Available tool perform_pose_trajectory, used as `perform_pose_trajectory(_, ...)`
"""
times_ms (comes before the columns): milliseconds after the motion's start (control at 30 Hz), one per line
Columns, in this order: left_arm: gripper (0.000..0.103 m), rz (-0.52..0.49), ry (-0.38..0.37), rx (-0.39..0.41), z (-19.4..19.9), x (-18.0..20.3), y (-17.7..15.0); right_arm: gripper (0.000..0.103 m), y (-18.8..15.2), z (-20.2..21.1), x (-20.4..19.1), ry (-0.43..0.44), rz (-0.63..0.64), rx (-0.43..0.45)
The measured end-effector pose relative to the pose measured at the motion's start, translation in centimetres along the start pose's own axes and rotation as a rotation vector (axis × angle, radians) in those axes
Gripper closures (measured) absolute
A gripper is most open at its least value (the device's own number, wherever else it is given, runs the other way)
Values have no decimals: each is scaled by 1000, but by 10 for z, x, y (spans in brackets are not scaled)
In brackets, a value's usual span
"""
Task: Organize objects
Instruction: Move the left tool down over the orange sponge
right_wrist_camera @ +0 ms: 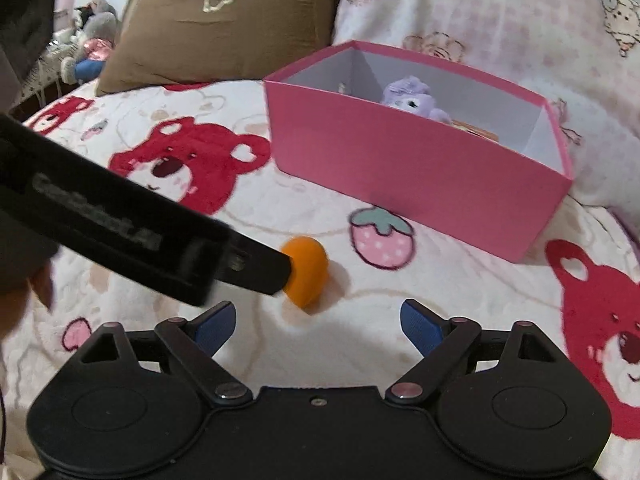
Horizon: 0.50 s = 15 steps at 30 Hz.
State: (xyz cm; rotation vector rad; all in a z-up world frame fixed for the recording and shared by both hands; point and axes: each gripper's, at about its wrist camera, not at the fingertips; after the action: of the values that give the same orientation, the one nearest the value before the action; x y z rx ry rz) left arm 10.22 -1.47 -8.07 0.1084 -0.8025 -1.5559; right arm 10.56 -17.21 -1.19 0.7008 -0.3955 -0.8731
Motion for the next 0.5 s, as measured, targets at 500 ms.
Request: perform_pose_trajectory(500,17,49,-37,25,-34,-21,-9,21,-11,-40,-6,73,31,48)
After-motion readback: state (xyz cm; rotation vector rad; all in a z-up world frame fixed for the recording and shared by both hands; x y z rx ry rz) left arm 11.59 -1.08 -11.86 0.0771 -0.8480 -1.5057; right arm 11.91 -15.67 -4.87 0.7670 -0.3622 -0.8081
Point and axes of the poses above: each gripper's, at about its wrist camera, not at the fingertips, and z roughly against the way its jaws point, x to its right, y to its top, and after that the axes turned 1 degree about -x, right-handed
